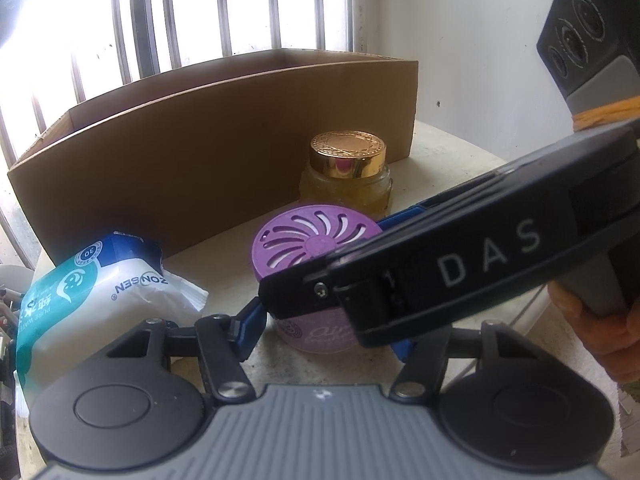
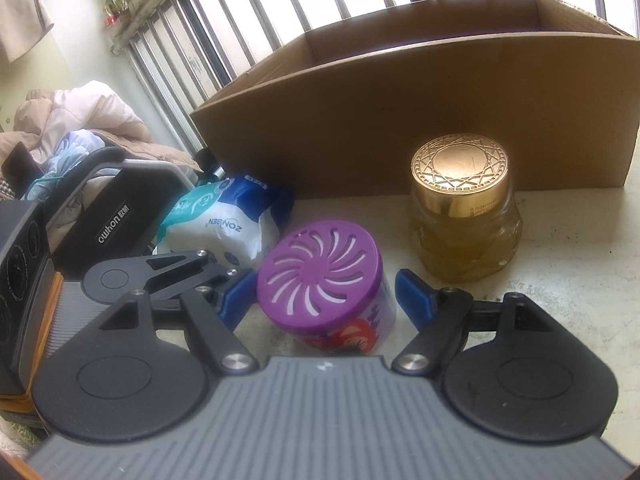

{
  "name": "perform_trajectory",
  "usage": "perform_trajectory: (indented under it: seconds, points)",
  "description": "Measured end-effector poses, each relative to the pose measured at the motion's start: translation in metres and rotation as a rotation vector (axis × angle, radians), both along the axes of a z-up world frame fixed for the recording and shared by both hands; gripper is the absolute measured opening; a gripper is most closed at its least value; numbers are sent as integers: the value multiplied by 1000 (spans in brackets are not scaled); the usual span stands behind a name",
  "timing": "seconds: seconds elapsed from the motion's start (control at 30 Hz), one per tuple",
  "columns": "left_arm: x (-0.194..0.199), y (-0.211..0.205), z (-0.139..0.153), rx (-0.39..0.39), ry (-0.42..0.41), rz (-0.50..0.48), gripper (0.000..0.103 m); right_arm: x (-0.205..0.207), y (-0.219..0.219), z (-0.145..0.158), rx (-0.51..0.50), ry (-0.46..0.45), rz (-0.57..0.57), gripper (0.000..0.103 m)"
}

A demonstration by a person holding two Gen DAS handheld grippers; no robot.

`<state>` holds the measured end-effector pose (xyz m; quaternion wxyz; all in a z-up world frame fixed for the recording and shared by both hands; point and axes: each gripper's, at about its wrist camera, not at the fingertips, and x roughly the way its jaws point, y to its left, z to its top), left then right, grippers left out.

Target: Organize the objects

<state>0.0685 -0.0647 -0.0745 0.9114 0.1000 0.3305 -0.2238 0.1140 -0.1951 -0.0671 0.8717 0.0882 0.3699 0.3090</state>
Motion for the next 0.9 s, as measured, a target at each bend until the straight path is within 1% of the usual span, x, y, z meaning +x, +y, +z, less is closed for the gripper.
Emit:
perform_trajectory:
  seconds: [0.1, 0.2, 0.27, 0.3, 0.43, 0.5, 0.53, 0.9]
  points:
    - [1, 3, 0, 0, 5, -7, 64, -1, -1, 0, -4, -11, 1, 73]
    - [7, 1, -3, 15, 15, -13, 66, -2, -4, 0, 3, -5, -3, 73]
    - [10, 3, -3, 11, 15, -14, 71, -3, -6, 0, 13, 3, -3, 73]
    - [12, 5, -4, 8, 18, -17, 71, -3, -7, 0, 16, 7, -4, 73]
    - [17, 10, -4, 6, 13, -29, 71, -5, -12, 0, 32, 22, -1, 73]
    - [18, 14, -5, 2, 9, -34, 69, -5, -14, 0, 43, 33, 1, 73]
    - [19, 16, -4, -4, 12, -39, 66, -6, -15, 0, 45, 36, 1, 73]
    - [20, 8, -3, -3, 13, -42, 66, -4, -15, 1, 24, 41, 10, 75]
